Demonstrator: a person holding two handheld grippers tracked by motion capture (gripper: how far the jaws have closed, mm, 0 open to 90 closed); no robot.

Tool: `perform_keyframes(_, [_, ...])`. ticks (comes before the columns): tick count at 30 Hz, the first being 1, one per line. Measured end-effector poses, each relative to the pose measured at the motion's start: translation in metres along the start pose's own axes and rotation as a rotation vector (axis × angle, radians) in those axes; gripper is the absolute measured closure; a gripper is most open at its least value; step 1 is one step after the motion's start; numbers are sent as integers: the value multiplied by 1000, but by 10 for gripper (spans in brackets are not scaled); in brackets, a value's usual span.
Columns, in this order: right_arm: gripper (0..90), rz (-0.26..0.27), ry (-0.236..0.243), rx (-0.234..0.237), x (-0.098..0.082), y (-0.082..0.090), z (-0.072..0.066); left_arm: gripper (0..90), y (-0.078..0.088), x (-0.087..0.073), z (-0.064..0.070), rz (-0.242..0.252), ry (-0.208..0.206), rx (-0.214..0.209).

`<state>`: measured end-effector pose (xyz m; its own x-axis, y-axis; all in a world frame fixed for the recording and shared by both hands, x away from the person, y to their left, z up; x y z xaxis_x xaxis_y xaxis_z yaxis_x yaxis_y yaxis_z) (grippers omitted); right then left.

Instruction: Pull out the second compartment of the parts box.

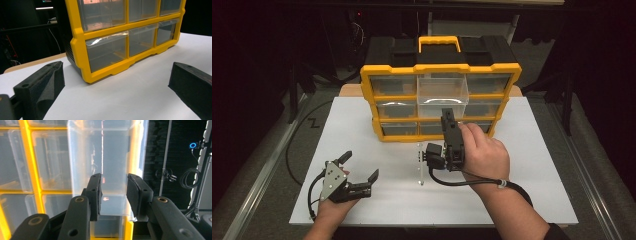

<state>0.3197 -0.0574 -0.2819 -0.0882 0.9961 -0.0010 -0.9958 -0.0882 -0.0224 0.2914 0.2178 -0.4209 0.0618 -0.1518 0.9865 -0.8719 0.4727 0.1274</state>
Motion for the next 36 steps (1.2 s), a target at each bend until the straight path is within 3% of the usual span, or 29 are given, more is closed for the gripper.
perform_keyframes(36, [545, -26, 21, 75, -35, 6, -80, 10, -1, -1, 1, -3, -4, -2])
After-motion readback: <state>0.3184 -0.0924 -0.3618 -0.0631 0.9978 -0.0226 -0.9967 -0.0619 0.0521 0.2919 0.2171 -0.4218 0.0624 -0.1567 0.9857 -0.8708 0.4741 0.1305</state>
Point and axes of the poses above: each handheld gripper's, and its own axes: y roughly backward along the jaws, x roughly out of its top, z roughly to its right, the point moved 1 cm from there along -y, roughly forward along the jaws, and after that the axes turned 1 degree about -y, right-handed, at the moved point
